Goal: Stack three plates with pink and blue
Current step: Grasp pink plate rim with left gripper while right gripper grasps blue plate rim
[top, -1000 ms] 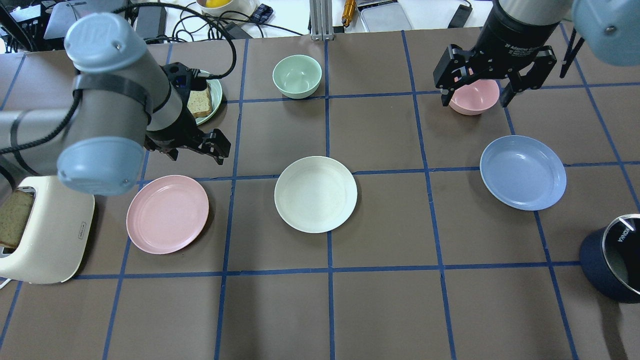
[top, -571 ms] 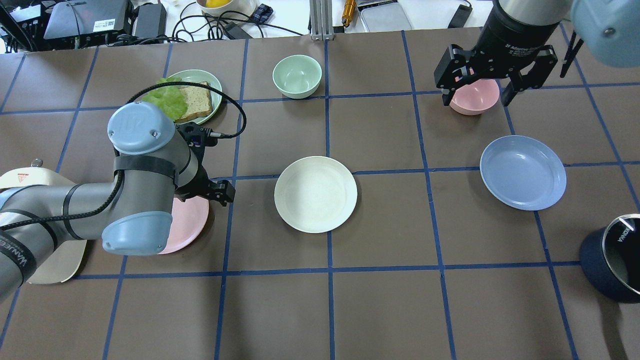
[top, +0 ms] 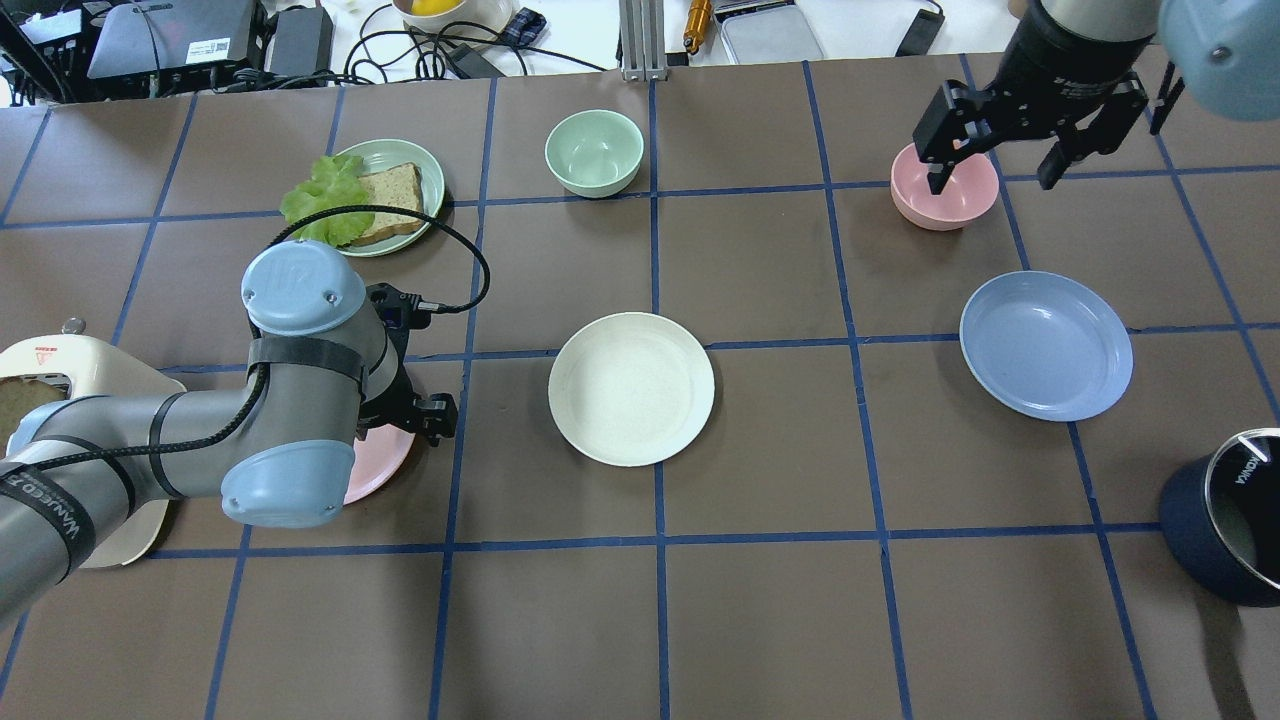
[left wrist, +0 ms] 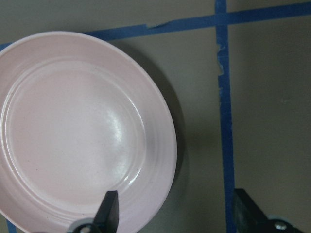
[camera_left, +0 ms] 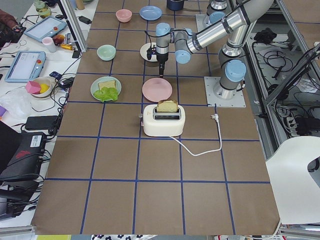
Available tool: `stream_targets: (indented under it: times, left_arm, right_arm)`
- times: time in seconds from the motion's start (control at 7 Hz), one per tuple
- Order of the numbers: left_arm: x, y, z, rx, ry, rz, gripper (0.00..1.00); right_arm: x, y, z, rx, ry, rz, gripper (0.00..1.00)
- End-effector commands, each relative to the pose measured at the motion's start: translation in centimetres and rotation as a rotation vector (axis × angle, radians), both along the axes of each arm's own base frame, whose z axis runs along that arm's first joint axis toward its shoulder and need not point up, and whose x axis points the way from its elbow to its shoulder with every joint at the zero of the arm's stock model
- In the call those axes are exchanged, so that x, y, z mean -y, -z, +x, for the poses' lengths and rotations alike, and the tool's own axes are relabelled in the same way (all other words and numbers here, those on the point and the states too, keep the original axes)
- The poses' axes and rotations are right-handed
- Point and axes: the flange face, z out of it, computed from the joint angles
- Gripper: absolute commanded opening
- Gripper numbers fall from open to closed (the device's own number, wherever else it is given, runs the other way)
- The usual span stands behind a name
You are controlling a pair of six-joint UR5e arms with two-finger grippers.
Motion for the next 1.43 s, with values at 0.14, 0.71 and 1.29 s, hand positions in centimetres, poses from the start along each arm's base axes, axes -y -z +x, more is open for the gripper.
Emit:
stream_targets:
  times: [0.14, 0.71, 1.29]
  left_arm:
    - [1.2, 1.9, 0.9, -0.002, -0.001, 0.007, 0.76]
    - [2.7, 4.1, 1.3, -0.001, 0.094, -0.014, 0.64]
    - [3.5, 4.1, 1.5, 0.073, 0.139, -0.037, 0.0]
  right_arm:
    - [4.9, 9.4, -12.5, -0.028, -0.123, 0.082, 1.0]
    - [6.0, 23.4, -27.3, 0.061, -0.2, 0.156, 0.99]
    - [3.8, 27.6, -27.2, 0.081, -0.19, 0.061, 0.84]
